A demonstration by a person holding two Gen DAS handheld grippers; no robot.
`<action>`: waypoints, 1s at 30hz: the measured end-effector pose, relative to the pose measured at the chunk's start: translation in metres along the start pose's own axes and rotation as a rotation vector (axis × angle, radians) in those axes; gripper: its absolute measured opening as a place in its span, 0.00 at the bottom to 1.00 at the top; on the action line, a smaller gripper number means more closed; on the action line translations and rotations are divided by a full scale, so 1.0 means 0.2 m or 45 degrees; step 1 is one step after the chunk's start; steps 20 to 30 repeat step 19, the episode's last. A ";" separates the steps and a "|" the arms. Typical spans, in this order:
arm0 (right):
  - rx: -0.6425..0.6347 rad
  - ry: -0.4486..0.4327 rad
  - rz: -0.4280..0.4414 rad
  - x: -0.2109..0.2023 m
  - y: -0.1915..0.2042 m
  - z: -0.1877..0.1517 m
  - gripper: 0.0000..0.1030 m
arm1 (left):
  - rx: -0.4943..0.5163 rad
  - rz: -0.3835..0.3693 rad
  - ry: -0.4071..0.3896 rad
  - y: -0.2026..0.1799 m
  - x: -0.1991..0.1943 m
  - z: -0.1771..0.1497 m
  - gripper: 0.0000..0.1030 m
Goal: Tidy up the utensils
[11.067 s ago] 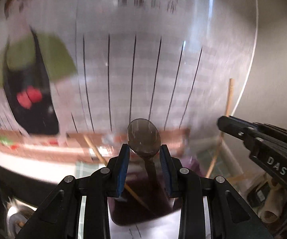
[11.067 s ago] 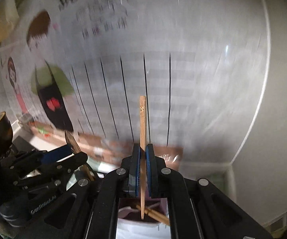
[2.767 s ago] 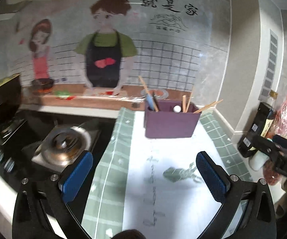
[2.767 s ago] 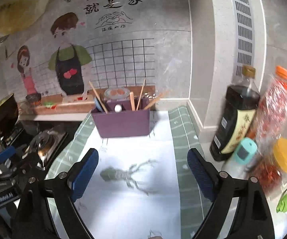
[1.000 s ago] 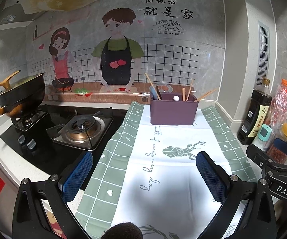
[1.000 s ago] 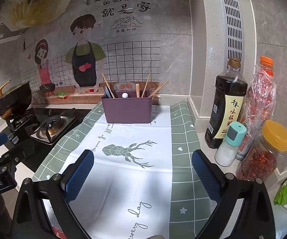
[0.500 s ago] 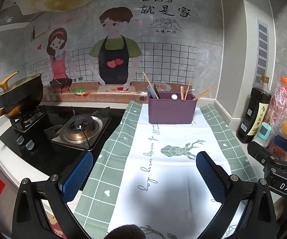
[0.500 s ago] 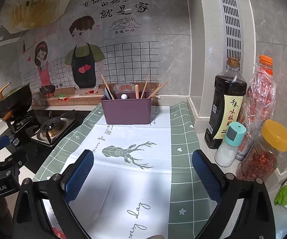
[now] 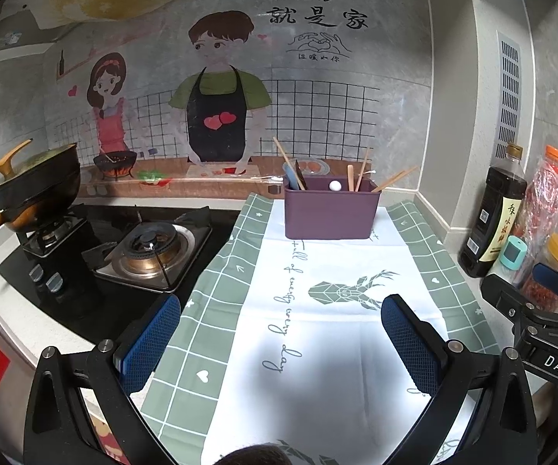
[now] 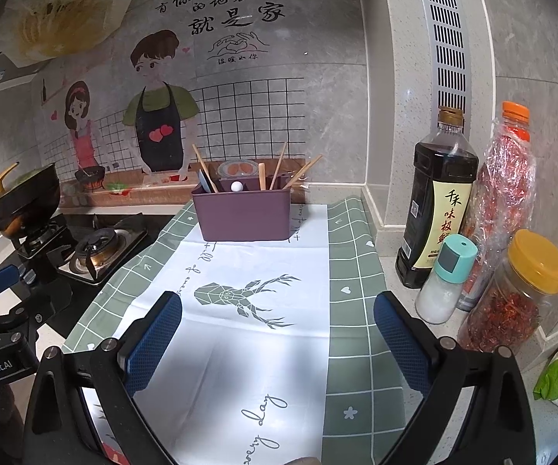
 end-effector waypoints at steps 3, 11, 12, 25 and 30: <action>-0.004 0.002 -0.002 0.00 0.00 0.00 0.96 | -0.003 -0.006 0.008 -0.01 0.02 0.00 1.00; -0.008 0.001 -0.002 0.00 -0.01 0.00 0.96 | 0.004 -0.009 0.006 0.00 0.03 0.00 1.00; -0.008 0.002 -0.002 0.00 0.00 0.00 0.96 | 0.002 -0.008 0.007 0.00 0.03 0.00 1.00; -0.016 0.015 0.005 0.03 0.01 0.00 0.96 | 0.002 -0.003 0.003 0.01 0.04 0.00 1.00; -0.016 0.015 0.005 0.03 0.01 0.00 0.96 | 0.002 -0.003 0.003 0.01 0.04 0.00 1.00</action>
Point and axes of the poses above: each gripper's, at about its wrist camera, not at the fingertips, and x roughly the way its jaws point, y to its left, z to its top, the point moved 2 cm from there along x, roughly the way its jaws point, and after that the axes turned 11 degrees about z, right-handed, at the moved point
